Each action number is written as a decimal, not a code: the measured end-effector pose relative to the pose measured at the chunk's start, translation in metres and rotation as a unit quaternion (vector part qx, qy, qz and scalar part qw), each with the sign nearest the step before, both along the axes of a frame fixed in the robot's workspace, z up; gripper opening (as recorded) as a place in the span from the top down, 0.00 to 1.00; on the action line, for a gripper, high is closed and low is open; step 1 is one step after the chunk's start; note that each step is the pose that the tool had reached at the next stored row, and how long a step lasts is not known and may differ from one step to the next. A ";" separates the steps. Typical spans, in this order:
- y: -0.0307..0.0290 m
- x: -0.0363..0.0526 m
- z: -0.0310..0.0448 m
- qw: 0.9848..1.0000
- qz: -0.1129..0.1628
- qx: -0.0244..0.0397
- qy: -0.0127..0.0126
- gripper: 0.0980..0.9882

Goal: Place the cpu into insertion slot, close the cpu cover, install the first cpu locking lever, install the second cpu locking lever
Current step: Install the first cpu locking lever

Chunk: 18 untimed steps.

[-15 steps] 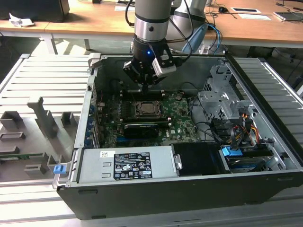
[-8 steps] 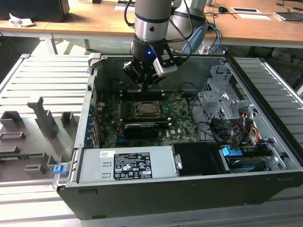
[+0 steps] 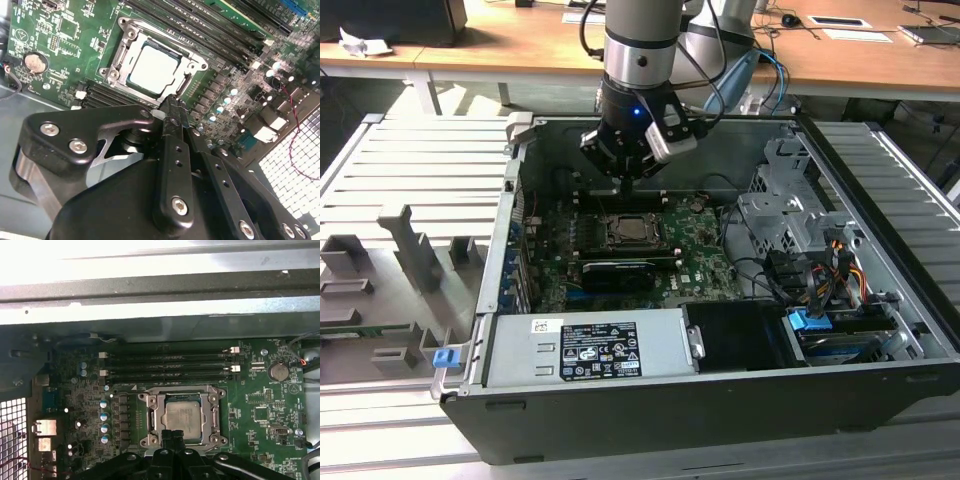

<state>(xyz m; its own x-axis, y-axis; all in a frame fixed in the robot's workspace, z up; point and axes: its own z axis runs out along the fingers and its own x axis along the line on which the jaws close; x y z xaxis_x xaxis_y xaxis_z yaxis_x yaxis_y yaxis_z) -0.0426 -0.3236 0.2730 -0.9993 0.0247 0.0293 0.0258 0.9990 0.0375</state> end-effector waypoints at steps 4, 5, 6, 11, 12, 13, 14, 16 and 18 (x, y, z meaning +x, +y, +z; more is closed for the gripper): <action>0.0000 -0.0001 0.0000 1.000 0.010 0.000 0.000 0.99; 0.0000 -0.0003 0.0000 1.000 0.013 0.000 0.000 0.99; 0.0000 -0.0006 -0.0001 1.000 0.014 0.000 0.000 0.99; -0.0002 -0.0035 -0.0026 1.000 0.023 0.000 -0.015 0.99; -0.0002 -0.0035 -0.0030 1.000 0.024 0.000 -0.016 0.99; -0.0002 -0.0035 -0.0034 1.000 0.024 0.000 -0.016 0.99; -0.0002 -0.0035 -0.0040 1.000 0.025 0.000 -0.019 0.99; -0.0002 -0.0035 -0.0044 0.999 0.027 0.000 -0.020 0.99; -0.0002 -0.0035 -0.0046 0.999 0.032 0.000 -0.020 0.99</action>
